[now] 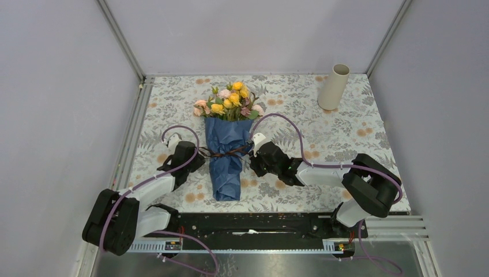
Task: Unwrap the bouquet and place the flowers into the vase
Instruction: Untie the ribbon from the wrapping paper.
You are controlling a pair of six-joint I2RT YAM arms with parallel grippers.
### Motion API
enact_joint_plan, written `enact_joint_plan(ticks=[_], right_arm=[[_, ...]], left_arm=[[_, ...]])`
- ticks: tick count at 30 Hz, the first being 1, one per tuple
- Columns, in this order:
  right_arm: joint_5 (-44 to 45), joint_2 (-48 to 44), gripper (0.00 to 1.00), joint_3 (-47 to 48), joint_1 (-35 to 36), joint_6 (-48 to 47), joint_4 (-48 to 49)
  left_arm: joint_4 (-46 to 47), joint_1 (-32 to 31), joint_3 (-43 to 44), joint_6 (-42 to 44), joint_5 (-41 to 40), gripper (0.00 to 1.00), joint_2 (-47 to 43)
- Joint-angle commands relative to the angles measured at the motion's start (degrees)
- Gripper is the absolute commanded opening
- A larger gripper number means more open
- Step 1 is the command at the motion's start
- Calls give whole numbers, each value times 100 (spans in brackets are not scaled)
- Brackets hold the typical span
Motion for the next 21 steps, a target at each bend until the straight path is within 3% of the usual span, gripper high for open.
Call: enact_joint_plan(ticks=[1, 21], right_arm=[[-65, -71, 11, 25, 51, 30, 277], [-100, -110, 11, 18, 51, 78, 344]], left_arm=[[319, 28, 36, 53, -103, 31, 44], [219, 21, 171, 106, -178, 30, 182]])
